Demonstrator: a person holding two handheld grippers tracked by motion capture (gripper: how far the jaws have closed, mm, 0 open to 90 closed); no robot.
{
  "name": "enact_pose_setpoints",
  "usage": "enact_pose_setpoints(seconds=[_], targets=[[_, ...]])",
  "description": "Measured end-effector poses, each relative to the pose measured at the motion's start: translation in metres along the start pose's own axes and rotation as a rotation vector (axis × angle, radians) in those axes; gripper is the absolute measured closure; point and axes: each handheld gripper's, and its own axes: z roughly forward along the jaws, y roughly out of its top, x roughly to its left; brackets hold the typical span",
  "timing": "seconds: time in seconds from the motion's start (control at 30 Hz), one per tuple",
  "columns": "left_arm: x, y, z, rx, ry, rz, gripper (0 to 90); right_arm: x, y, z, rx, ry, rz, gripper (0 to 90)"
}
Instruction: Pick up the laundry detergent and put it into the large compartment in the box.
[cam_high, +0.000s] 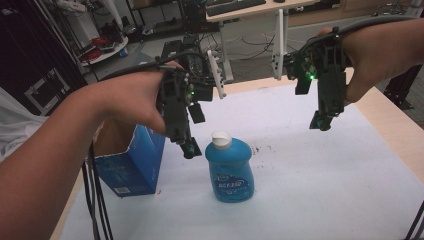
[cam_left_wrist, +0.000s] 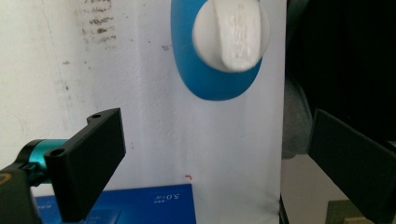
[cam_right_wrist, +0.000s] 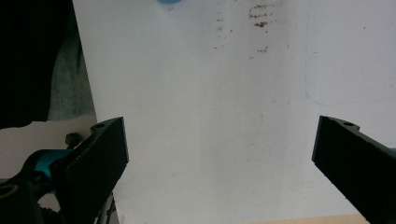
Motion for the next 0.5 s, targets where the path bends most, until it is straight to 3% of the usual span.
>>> enact_pose_setpoints(seconds=[0.3, 0.5], targets=[[-0.001, 0.011, 0.008, -0.004, -0.004, 0.017, 4.4, 0.000, -0.002, 0.004, 0.012, 0.003, 0.004, 2.8], [-0.001, 0.018, 0.022, -0.047, -0.024, 0.027, 4.4, 0.001, -0.005, 0.003, 0.011, -0.001, 0.010, 2.8]])
